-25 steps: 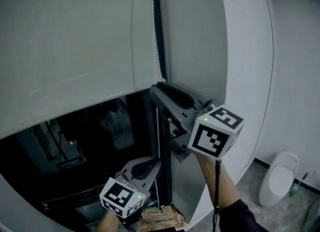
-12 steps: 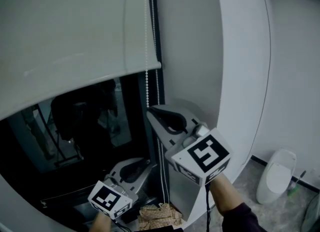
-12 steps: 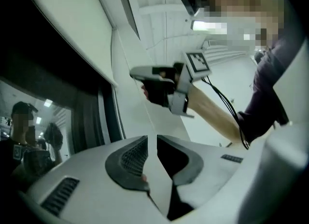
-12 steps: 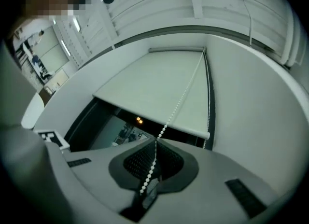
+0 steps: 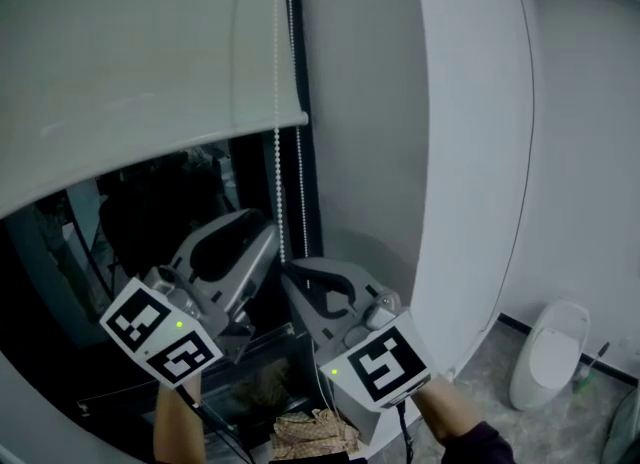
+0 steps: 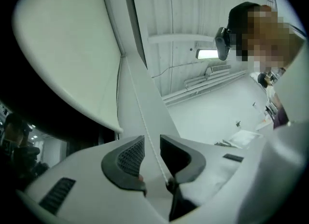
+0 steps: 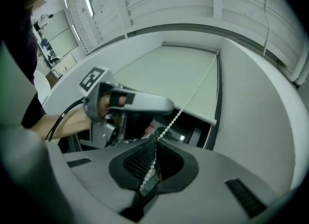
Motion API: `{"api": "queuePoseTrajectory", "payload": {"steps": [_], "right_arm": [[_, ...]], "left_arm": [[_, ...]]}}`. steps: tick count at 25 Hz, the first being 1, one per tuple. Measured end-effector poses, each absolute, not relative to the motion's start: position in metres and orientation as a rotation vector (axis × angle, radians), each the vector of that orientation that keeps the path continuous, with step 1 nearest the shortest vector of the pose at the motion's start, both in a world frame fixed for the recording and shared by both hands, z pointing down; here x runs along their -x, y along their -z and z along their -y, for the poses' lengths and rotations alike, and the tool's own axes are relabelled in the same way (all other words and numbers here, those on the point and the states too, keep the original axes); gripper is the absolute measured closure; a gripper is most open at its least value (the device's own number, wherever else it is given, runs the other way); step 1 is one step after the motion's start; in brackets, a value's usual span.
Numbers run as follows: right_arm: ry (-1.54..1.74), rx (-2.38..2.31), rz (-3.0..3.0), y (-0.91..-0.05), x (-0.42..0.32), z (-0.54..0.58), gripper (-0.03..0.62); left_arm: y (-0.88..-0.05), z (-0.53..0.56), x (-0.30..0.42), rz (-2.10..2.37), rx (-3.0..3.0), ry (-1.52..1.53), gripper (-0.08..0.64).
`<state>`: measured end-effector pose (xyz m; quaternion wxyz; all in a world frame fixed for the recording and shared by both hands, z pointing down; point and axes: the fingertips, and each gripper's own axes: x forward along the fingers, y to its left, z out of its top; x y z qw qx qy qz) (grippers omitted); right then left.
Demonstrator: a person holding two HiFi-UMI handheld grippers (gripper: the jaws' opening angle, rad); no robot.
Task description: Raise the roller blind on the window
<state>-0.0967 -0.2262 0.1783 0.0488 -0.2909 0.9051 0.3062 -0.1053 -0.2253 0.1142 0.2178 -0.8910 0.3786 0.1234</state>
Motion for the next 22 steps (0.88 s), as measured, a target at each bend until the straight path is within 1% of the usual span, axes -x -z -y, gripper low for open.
{"api": "queuePoseTrajectory", "payload": {"steps": [2, 4, 7, 9, 13, 15, 18, 22], "right_arm": [[-0.936, 0.865, -2.777, -0.186, 0.099, 0.22, 0.574], [-0.935, 0.849, -2.794, -0.195, 0.101, 0.213, 0.574], [-0.912, 0.817, -2.838, -0.218, 0.104, 0.208, 0.574], [-0.896, 0.794, -2.864, -0.235, 0.104, 0.204, 0.575], [-0.849, 0.757, -2.889, -0.254, 0.102, 0.199, 0.574], [-0.779, 0.738, -2.922, -0.259, 0.101, 0.205, 0.574], [-0.59, 0.733, -2.931, -0.259, 0.093, 0.214, 0.573], [-0.396, 0.698, -2.867, -0.223, 0.076, 0.225, 0.572]], "left_arm": [[-0.099, 0.228, 0.098, -1.045, 2.469, -0.32, 0.481], [-0.09, 0.23, 0.093, -1.042, 2.472, -0.317, 0.472], [-0.085, 0.231, 0.092, -1.077, 2.397, -0.309, 0.474], [-0.089, 0.233, 0.09, -1.127, 2.308, -0.24, 0.48], [-0.107, 0.239, 0.082, -1.146, 2.278, -0.134, 0.515], [-0.113, 0.242, 0.085, -1.168, 2.256, -0.113, 0.538], [-0.122, 0.242, 0.095, -1.226, 2.182, -0.095, 0.54], [-0.14, 0.239, 0.101, -1.236, 2.177, -0.061, 0.541]]}}
